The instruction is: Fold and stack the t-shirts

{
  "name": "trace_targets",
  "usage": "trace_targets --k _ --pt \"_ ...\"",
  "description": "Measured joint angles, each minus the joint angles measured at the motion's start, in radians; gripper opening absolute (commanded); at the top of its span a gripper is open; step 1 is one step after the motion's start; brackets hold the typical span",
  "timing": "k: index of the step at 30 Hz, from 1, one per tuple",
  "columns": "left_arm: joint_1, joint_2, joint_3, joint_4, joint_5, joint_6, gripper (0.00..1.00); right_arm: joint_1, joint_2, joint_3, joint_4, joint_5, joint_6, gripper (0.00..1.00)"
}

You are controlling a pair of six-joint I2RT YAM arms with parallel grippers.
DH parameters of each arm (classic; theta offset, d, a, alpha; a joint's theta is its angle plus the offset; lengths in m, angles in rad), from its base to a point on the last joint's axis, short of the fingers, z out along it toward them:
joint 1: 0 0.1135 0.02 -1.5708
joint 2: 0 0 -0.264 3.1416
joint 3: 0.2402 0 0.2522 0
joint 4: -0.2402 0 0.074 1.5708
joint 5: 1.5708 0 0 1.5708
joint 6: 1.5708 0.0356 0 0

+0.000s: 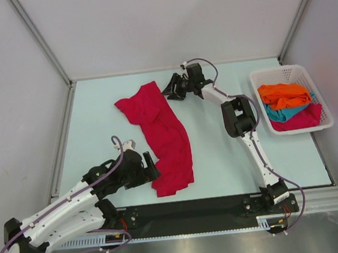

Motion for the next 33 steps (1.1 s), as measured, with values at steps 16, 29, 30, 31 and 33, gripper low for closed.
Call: trace_targets --k 16,29,30,31,33 --pt "0.001 0.006 0.07 -0.087 0.003 0.009 0.99 0.074 0.062 0.057 -0.009 -0.02 0.041 0.0" --pt "0.003 -0.034 0.07 -0.092 0.002 0.008 0.99 -0.005 -0.106 -0.062 -0.229 0.297 -0.081 0.0" --pt "0.003 -0.038 0.07 -0.092 0.002 0.008 0.99 -0.016 -0.116 -0.069 -0.246 0.323 -0.087 0.0" --pt "0.003 -0.043 0.07 -0.091 0.002 0.008 1.0 -0.026 -0.122 -0.071 -0.259 0.343 -0.09 0.0" --pt "0.003 -0.057 0.07 -0.092 0.002 0.008 0.99 -0.045 -0.126 -0.061 -0.286 0.364 -0.097 0.0"
